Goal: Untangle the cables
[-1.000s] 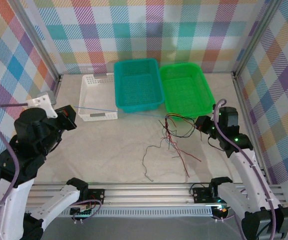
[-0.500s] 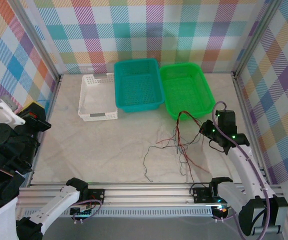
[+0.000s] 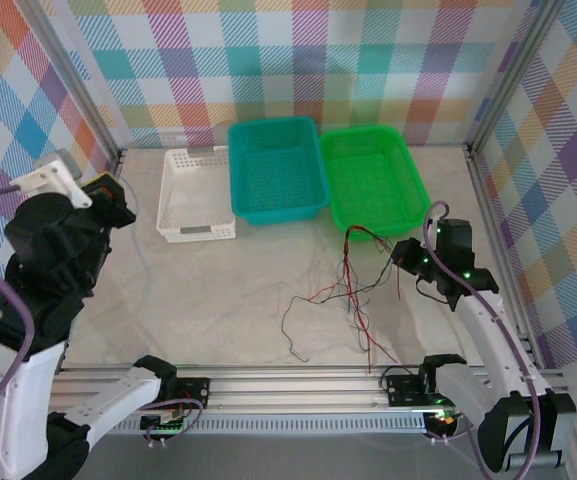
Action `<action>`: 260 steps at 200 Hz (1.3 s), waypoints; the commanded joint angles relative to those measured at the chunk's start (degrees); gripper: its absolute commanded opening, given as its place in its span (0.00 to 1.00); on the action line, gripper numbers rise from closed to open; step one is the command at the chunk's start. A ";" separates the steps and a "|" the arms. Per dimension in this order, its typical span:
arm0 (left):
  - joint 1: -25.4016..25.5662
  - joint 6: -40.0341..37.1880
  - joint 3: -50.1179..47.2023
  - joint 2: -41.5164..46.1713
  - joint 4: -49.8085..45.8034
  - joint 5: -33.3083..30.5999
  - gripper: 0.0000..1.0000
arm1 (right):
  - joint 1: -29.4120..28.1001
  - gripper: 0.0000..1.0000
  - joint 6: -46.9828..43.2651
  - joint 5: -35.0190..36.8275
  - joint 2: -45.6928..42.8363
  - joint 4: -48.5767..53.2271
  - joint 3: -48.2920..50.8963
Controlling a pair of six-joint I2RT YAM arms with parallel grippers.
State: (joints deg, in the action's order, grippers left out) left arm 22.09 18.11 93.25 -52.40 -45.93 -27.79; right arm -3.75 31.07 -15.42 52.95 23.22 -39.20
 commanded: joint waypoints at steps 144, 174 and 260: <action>-6.19 -5.50 15.20 -26.83 12.22 5.32 0.00 | -1.80 0.00 -1.71 -9.00 -4.09 -3.16 -3.86; -8.51 -3.78 15.03 -29.98 12.36 7.95 0.00 | -4.25 0.00 -1.17 -9.54 -2.79 -4.53 -4.52; -12.82 1.49 13.41 -36.25 12.40 14.34 0.00 | -10.74 0.00 -2.84 -6.48 -1.44 -3.62 -6.55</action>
State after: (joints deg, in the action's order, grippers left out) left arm 10.94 16.91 103.37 -86.37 -33.52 -16.91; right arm -13.76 30.22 -22.57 51.64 20.58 -42.72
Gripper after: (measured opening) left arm 0.047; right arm 0.067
